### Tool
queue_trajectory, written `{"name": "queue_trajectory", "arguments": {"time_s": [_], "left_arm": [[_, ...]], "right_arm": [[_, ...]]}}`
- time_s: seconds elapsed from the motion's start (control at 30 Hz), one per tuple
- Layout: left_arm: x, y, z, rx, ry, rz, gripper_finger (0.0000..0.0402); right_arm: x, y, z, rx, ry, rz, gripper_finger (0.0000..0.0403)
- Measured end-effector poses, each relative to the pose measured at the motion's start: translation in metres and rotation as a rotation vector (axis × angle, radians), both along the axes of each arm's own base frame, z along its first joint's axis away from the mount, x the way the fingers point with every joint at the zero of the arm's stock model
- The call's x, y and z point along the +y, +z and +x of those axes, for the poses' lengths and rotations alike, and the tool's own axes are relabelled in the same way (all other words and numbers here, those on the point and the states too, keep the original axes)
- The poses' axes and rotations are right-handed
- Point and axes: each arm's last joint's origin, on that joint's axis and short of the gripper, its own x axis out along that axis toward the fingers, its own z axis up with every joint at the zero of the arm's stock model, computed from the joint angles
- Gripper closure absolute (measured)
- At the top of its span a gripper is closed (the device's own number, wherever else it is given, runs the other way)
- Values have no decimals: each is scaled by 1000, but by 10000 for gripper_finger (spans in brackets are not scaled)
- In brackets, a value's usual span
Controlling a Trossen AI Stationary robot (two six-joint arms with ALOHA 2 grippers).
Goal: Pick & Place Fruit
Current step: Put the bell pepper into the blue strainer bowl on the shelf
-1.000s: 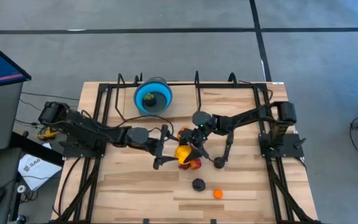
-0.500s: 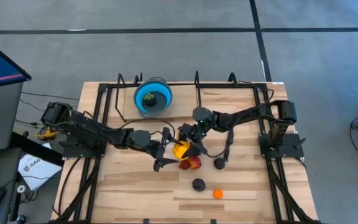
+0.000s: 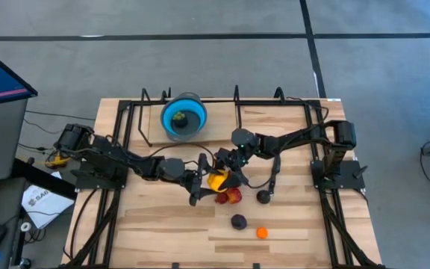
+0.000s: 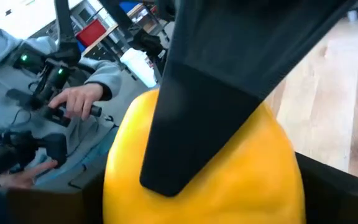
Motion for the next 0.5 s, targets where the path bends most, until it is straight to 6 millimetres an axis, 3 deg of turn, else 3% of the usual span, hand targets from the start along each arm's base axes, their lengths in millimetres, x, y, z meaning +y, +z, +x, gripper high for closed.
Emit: {"name": "queue_trajectory", "arguments": {"time_s": [0.3, 0.5], "left_arm": [[-2, -2, -1, 28, 2, -50, 123], [-11, -9, -8, 155, -29, -173, 125]], "right_arm": [[-8, 1, -2, 23, 16, 27, 43], [-21, 3, -20, 174, -25, -22, 47]]}}
